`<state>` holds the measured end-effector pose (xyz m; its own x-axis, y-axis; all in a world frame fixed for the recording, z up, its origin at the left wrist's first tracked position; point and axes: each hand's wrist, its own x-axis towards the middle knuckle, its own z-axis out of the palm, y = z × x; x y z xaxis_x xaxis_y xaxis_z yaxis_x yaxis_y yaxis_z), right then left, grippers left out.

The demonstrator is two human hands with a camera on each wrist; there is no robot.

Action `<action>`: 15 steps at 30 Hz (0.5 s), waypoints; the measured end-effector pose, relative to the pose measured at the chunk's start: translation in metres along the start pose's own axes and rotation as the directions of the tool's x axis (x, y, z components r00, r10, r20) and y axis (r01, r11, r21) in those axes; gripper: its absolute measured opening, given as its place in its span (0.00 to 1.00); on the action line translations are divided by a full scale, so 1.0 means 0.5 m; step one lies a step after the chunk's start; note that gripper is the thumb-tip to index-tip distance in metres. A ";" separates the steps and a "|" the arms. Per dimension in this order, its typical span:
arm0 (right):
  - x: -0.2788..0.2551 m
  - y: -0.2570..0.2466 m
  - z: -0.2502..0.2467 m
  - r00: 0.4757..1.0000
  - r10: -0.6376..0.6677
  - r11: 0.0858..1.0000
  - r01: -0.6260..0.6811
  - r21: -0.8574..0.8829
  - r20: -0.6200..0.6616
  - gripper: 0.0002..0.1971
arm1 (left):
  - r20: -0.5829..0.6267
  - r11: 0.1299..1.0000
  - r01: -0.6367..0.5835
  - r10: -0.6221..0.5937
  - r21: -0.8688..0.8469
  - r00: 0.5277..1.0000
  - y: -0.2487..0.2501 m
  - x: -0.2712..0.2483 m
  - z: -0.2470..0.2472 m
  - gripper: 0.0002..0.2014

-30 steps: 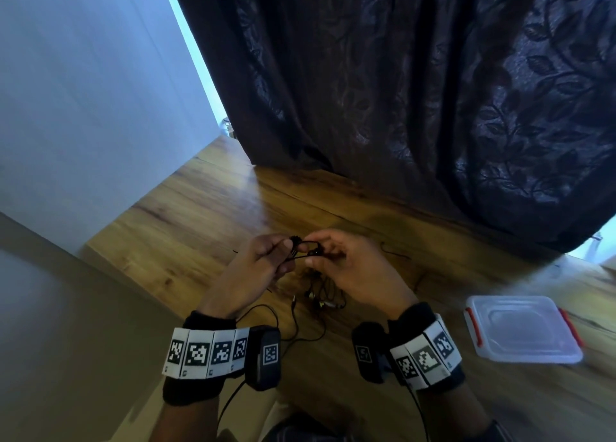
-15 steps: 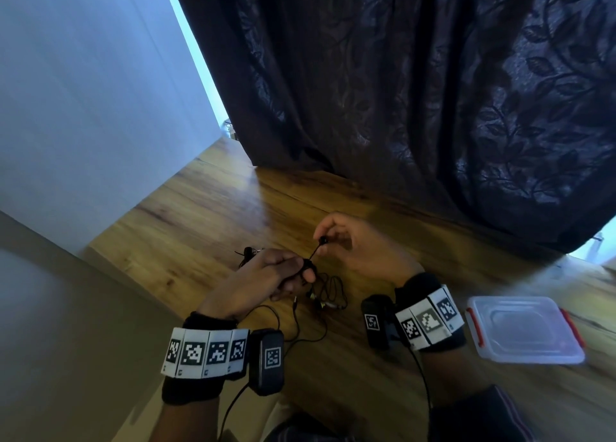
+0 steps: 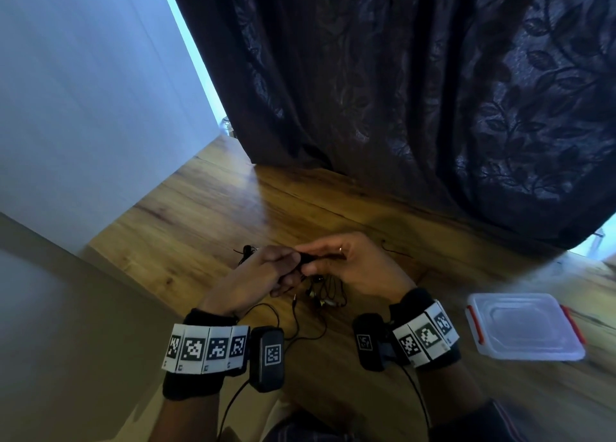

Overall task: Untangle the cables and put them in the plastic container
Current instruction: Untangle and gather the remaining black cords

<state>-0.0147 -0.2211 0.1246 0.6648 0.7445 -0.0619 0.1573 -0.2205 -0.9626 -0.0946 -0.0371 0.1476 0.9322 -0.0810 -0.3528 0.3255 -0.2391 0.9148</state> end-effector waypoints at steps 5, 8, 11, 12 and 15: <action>0.002 0.005 -0.002 0.999 0.012 0.999 -0.014 -0.045 -0.045 0.12 | 0.021 1.000 -0.010 0.010 0.001 1.000 -0.007 0.000 0.002 0.16; 0.002 0.004 0.002 0.998 -0.015 0.991 0.008 -0.131 -0.058 0.10 | -0.019 0.999 -0.027 0.028 0.039 0.999 -0.015 0.005 0.003 0.17; 0.003 0.008 0.003 0.992 -0.094 0.979 0.076 -0.189 -0.087 0.09 | -0.122 0.991 -0.049 0.065 0.127 0.990 -0.016 0.011 0.009 0.19; 0.004 0.009 0.004 0.989 -0.116 0.975 0.095 -0.201 -0.097 0.08 | -0.155 0.982 -0.062 0.090 0.180 0.984 -0.015 0.013 0.011 0.19; 0.003 0.013 0.012 0.976 -0.167 0.969 0.136 -0.206 -0.140 0.07 | -0.208 0.954 -0.069 0.134 0.292 0.969 -0.011 0.014 0.017 0.18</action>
<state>-0.0170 -0.2177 0.1168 0.7250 0.6750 0.1368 0.3930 -0.2424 -0.8870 -0.0912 -0.0449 0.1386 0.9797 0.0905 -0.1789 0.2000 -0.5054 0.8394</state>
